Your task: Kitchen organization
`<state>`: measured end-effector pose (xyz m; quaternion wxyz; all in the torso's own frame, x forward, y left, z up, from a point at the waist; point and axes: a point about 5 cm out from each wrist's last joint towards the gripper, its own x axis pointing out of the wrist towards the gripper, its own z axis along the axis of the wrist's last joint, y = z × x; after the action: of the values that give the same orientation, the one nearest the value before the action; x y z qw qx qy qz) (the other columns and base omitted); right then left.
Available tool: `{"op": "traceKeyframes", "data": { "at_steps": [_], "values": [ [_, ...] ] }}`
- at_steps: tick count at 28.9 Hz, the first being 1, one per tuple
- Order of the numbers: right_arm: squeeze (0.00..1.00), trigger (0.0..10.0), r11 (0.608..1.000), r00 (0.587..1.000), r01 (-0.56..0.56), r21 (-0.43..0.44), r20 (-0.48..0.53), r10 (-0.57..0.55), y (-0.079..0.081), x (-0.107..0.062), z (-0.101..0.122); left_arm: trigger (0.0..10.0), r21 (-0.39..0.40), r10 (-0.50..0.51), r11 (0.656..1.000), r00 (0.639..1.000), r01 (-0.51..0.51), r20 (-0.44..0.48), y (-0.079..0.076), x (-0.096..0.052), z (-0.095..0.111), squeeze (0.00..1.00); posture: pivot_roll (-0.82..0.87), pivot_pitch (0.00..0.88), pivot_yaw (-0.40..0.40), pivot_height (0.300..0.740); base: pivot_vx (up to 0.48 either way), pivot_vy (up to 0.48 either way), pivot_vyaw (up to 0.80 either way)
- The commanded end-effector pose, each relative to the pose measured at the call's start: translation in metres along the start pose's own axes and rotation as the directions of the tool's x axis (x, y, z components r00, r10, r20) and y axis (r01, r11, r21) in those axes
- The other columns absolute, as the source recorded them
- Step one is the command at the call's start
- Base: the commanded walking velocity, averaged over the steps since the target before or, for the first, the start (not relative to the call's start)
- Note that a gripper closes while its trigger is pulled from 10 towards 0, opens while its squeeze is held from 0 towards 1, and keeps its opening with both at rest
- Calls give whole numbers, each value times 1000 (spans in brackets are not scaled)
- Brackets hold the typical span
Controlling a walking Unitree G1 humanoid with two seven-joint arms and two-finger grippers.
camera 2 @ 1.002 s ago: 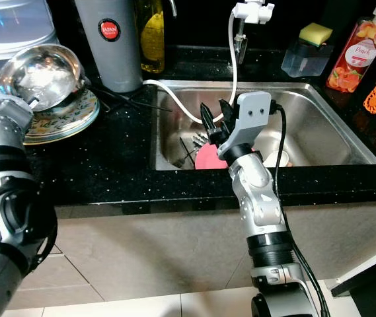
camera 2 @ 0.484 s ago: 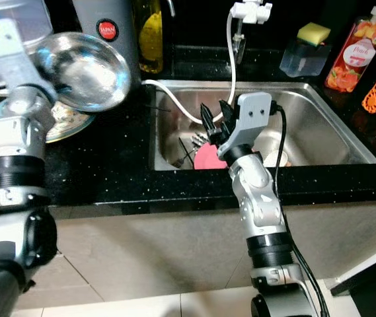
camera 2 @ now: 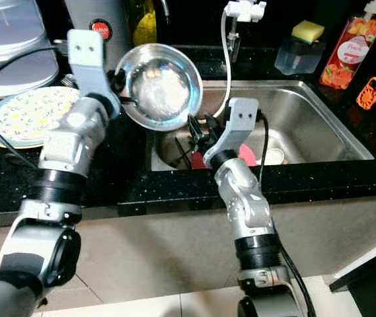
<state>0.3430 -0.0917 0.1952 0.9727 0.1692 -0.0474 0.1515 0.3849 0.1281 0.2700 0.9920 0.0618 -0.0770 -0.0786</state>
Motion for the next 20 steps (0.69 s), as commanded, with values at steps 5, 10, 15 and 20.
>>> {"op": "traceKeyframes", "data": {
  "at_steps": [5,10,15,20],
  "values": [
    [0,10000,990,992,121,66,-52,-118,-18,1,-3,10000,9,-116,993,988,115,106,-24,-6,8,0,131,0,-21,740,0,0,0],
    [0,10000,979,987,139,150,-104,-125,-17,3,-8,10000,-26,-201,978,964,208,177,-36,-12,13,0,131,0,-23,740,0,0,0],
    [0,10000,951,983,141,274,-154,-101,-13,7,-13,10000,-6,-290,954,933,298,213,-52,-20,12,0,135,0,-28,740,0,0,0],
    [0,0,948,985,134,289,-146,-95,-13,6,-10,10000,41,-280,960,943,277,181,-51,-18,6,0,135,0,-29,740,0,0,0]
  ]
}}
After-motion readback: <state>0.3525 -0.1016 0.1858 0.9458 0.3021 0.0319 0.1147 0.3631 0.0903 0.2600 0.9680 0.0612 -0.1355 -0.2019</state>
